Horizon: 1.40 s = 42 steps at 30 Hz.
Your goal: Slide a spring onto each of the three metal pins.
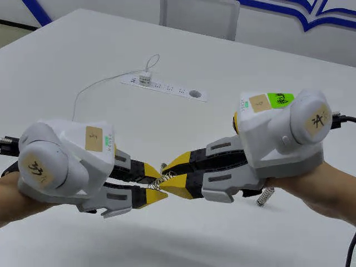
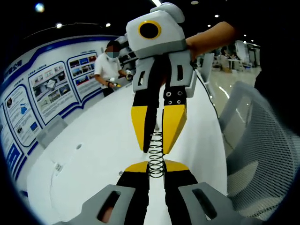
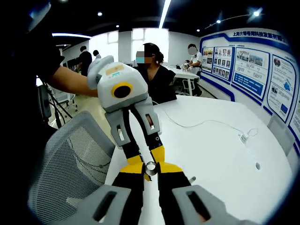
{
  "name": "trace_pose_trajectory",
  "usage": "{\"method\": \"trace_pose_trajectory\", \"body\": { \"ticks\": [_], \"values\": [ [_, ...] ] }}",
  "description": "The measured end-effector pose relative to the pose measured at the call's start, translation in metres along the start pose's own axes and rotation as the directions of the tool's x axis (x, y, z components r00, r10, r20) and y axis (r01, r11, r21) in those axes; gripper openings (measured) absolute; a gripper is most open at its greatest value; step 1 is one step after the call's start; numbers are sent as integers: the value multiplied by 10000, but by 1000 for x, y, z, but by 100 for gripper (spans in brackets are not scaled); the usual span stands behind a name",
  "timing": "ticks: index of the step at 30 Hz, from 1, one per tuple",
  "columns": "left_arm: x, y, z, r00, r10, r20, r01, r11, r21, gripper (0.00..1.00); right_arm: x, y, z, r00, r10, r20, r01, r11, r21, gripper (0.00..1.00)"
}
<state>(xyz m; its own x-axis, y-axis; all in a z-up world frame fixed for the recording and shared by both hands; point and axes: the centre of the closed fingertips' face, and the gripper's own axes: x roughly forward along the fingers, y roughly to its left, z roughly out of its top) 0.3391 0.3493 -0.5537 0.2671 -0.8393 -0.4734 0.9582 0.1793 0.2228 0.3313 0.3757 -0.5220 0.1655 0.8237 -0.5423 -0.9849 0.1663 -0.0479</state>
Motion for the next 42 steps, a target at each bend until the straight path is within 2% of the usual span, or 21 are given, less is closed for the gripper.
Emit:
{"method": "trace_pose_trajectory", "body": {
  "ticks": [6,9,17,18,20,22,24,28,32,36,42],
  "values": [
    [-4,-2,0,9999,24,144,-19,9993,-384,10,4,1,5,9998,111,171,-113,9999,79,11],
    [-5,-7,2,9985,-177,525,229,9948,-991,11,6,5,10,9989,290,365,-301,9990,316,11],
    [-7,-7,-3,9993,-86,351,126,9935,-1130,11,12,7,11,9991,394,183,-401,9985,363,10],
    [-8,-7,-3,9992,-64,401,120,9900,-1408,11,12,7,12,9992,352,184,-358,9987,363,10],
    [-9,-9,-2,9981,-202,584,333,9716,-2344,12,12,7,13,9992,354,185,-361,9986,390,10],
    [-12,-4,-1,9977,36,679,110,9769,-2134,13,12,5,13,9995,282,160,-288,9989,361,10],
    [-13,-3,-2,9974,123,717,40,9748,-2230,14,12,3,13,9997,226,123,-230,9991,370,10],
    [-14,-4,-7,9983,227,545,-95,9725,-2326,22,12,-5,14,9999,59,96,-62,9991,416,10],
    [-18,-1,-11,9970,498,586,-332,9664,-2550,29,9,-12,17,9999,-17,126,12,9994,354,10],
    [-22,4,-17,9966,712,409,-573,9600,-2740,36,4,-30,11,9993,-294,-228,299,9993,229,10],
    [-25,4,-22,9977,631,256,-537,9603,-2737,47,-1,-61,8,9954,-914,-283,931,9935,654,10]
  ]
}}
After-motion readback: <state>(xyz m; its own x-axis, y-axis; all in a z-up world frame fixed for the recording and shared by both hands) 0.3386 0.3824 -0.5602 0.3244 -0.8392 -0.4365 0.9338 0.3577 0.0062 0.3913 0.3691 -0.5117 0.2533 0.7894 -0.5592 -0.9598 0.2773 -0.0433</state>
